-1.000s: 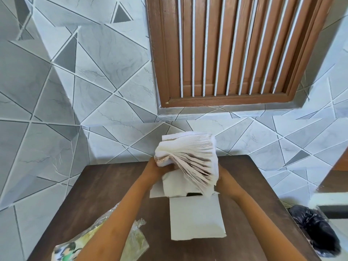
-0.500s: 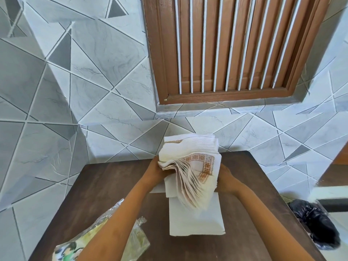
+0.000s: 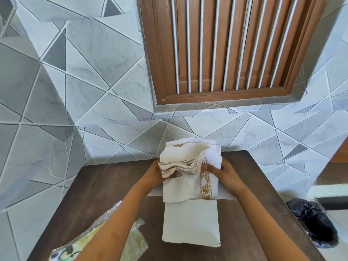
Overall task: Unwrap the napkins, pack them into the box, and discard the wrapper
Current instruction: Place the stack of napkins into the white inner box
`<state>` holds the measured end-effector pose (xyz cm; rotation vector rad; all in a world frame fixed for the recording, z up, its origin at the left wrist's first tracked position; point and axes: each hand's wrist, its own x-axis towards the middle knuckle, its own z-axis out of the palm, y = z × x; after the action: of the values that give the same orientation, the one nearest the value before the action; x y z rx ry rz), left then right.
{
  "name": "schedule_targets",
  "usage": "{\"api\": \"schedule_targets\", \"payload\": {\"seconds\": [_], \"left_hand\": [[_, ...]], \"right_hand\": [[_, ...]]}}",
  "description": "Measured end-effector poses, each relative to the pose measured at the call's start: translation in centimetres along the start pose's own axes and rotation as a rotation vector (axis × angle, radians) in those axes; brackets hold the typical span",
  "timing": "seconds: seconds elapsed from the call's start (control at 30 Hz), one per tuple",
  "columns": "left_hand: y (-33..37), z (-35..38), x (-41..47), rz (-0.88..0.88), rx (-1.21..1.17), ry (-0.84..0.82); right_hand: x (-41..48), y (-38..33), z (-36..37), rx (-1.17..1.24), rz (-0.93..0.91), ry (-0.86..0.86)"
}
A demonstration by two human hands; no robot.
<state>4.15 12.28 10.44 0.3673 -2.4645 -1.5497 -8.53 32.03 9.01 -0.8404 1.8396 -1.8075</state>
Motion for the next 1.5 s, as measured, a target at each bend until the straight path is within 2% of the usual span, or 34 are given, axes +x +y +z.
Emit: {"api": "schedule_targets", "payload": {"seconds": [0.13, 0.23, 0.3, 0.5, 0.6, 0.7, 0.8, 0.87, 0.97, 1.1, 1.2, 1.3, 1.5], "left_hand": [[0.4, -0.2, -0.2, 0.04, 0.038, -0.085], [-0.7, -1.3, -0.6, -0.042, 0.067, -0.249], [-1.6, -2.1, -1.1, -0.114, 0.131, -0.298], [-1.8, -0.9, -0.7, -0.058, 0.256, -0.108], [-1.9, 0.1, -0.2, -0.043, 0.422, 0.009], [-0.4, 1.5, -0.3, -0.167, 0.604, 0.03], [-0.9, 1.8, -0.6, -0.162, 0.68, -0.055], [-0.7, 1.3, -0.6, -0.223, 0.632, -0.115], [-0.8, -0.5, -1.0, -0.096, 0.268, -0.207], [0.2, -0.7, -1.2, 0.027, 0.006, -0.168], [0.2, -0.3, -1.5, -0.005, -0.167, -0.045], [-0.7, -0.4, -1.8, -0.045, -0.219, -0.008], [-0.4, -0.6, -1.9, -0.044, -0.146, -0.078]], "right_hand": [[-0.4, 0.3, -0.2, 0.035, -0.011, 0.027], [-0.5, 0.6, -0.3, 0.014, -0.027, 0.046], [-0.4, 0.5, -0.1, 0.003, -0.033, 0.049], [-0.4, 0.5, -0.2, -0.009, -0.03, 0.032], [-0.6, 0.3, -0.5, -0.032, -0.03, 0.017], [-0.9, 0.0, -0.5, -0.054, -0.026, -0.036], [-1.0, -0.2, -0.3, -0.076, -0.028, -0.079], [-1.3, -0.1, -0.4, -0.061, -0.031, -0.072], [-1.5, 0.2, -0.4, -0.046, -0.02, -0.056], [-1.8, 0.2, -0.3, -0.043, -0.015, -0.091], [-2.0, -0.1, -0.4, -0.039, 0.003, -0.138], [-2.3, 0.0, -0.4, -0.083, 0.023, -0.186], [-2.9, 0.8, -0.3, -0.116, 0.017, -0.223]]}}
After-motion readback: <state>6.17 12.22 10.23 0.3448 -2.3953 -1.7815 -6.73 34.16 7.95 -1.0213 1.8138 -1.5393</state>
